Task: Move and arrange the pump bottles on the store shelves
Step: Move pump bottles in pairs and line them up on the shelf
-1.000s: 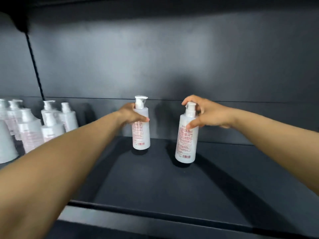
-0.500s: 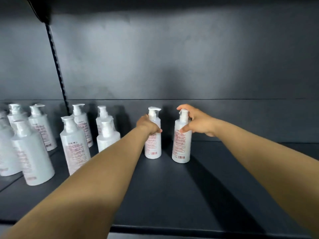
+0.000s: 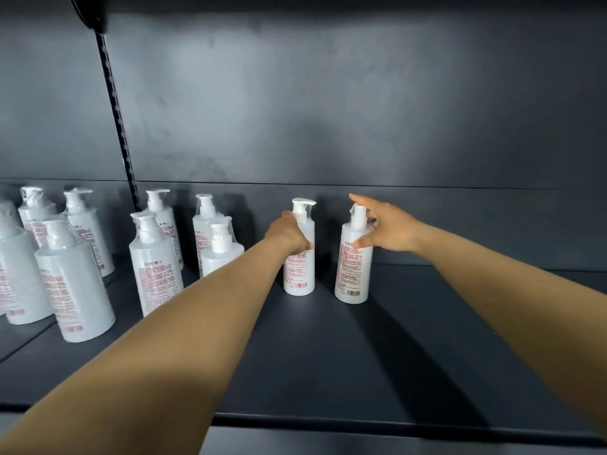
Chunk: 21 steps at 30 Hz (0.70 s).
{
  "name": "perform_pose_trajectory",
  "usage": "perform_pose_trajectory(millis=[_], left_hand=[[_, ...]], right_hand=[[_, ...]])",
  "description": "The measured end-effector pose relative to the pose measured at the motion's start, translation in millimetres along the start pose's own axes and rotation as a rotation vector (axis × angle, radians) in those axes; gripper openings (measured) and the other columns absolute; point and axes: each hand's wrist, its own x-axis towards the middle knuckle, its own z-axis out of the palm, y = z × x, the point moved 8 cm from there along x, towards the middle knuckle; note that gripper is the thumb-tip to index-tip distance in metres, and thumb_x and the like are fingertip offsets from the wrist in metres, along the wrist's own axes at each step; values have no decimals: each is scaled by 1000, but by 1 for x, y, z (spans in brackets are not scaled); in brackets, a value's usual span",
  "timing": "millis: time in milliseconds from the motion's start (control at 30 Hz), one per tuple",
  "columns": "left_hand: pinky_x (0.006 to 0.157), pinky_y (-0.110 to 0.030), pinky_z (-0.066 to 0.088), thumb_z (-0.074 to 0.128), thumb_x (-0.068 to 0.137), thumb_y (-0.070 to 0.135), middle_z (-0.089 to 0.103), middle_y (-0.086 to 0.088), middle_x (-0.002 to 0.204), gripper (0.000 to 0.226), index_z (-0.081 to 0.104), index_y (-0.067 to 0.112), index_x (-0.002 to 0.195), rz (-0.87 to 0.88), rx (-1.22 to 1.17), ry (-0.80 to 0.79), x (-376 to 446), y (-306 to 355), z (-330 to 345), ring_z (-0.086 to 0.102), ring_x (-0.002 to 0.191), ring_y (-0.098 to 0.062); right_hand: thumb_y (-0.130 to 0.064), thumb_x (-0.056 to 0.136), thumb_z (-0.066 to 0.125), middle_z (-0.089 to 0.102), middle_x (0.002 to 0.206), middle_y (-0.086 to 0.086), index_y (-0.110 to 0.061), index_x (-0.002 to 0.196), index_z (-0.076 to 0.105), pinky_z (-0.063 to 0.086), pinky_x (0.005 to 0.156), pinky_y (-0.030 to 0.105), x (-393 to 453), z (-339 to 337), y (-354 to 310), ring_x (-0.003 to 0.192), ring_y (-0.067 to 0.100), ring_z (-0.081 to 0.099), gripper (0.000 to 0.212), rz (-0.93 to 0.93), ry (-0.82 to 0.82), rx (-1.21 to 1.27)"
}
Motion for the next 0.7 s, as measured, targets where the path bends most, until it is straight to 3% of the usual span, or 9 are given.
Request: perform_pose_trajectory(millis=[233, 333, 567, 700], left_hand=[[97, -32, 44, 72, 80, 21, 57, -10, 130, 53, 53, 7, 127, 120, 414, -86, -30, 25, -26, 56, 118, -28], [101, -32, 43, 74, 78, 26, 52, -9, 135, 61, 50, 7, 131, 166, 522, -100, -45, 35, -37, 53, 121, -27], [103, -32, 40, 74, 79, 30, 44, -7, 143, 76, 37, 10, 142, 262, 608, -21, -90, 66, -88, 46, 128, -26], [107, -34, 36, 74, 76, 40, 37, -3, 149, 86, 31, 16, 146, 208, 621, -28, -108, 53, -126, 41, 133, -25]], right_hand=[[-9, 80, 72, 45, 144, 2, -25, 152, 16, 35, 102, 26, -10, -10, -12, 129, 21, 46, 92, 10, -104, -320], [-13, 80, 74, 38, 149, 3, -24, 151, 16, 32, 106, 28, -20, -16, -21, 135, 22, 39, 93, 16, -154, -429], [-27, 79, 76, 27, 155, 2, -22, 151, 18, 27, 110, 30, -50, -32, -76, 140, 22, 31, 93, -79, -138, -569], [-36, 76, 77, 25, 156, -2, -26, 151, 18, 29, 112, 32, -63, -29, -116, 141, 20, 30, 96, -114, -156, -598]])
